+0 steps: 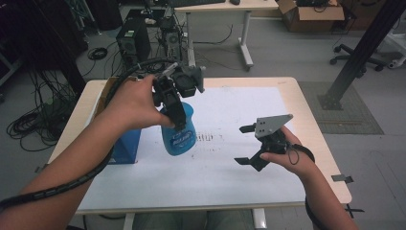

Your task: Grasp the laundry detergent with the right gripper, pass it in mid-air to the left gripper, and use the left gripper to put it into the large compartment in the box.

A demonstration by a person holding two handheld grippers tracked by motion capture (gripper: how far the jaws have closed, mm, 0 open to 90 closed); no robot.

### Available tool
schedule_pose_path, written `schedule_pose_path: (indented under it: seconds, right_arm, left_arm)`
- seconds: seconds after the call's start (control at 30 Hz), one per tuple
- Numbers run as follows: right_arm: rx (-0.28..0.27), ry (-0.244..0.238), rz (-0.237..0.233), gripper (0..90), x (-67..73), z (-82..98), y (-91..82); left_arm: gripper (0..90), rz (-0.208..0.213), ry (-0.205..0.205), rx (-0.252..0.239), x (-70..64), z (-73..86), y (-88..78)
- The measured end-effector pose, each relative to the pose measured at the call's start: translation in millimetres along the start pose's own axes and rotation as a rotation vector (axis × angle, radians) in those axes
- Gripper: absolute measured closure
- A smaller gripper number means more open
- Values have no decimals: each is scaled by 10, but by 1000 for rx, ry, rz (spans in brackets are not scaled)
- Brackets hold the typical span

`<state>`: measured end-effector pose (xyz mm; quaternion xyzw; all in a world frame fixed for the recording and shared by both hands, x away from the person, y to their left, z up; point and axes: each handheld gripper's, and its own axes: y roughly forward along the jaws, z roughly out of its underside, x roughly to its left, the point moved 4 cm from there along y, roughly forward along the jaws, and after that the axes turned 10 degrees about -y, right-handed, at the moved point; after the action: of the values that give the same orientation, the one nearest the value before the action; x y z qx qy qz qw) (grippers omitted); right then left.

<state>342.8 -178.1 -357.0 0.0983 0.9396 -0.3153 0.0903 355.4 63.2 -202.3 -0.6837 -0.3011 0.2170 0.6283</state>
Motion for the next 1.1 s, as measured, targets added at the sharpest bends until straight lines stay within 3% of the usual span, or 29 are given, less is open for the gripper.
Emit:
schedule_pose_path:
  seconds: [0.17, 0.27, 0.3, 0.4, 0.5, 0.53, 0.67, 0.7, 0.77, 1.1]
  right_arm:
    - [18, 0, 3, 10, -24, 18, -53]
    - [33, 2, 4, 10, -47, 26, -98]
    - [36, 4, 1, 10, -52, 30, -112]
    - [48, 7, -1, 10, -66, 48, -144]
    - [61, 19, -3, 11, -90, 63, -184]
    - [68, 23, -1, 11, -103, 67, -200]
    - [79, 28, -5, 11, -138, 60, -229]
    - [79, 28, -5, 11, -138, 60, -229]
    - [94, 29, -10, 13, -169, 47, -238]
    - [121, 38, -20, 16, -245, 39, -294]
  left_arm:
    - [381, -28, -69, -12, 122, 20, -130]
    - [381, -49, -151, -8, 245, 58, -250]
    - [381, -49, -151, -8, 245, 58, -250]
    - [381, -58, -218, 16, 389, 108, -361]
    - [382, -70, -281, 13, 501, 163, -485]
    - [382, -70, -281, 13, 501, 163, -485]
    - [382, -68, -370, 11, 685, 250, -661]
    - [382, -68, -370, 11, 685, 250, -661]
    - [382, -69, -420, 5, 770, 290, -735]
    - [382, -62, -530, 30, 1042, 453, -912]
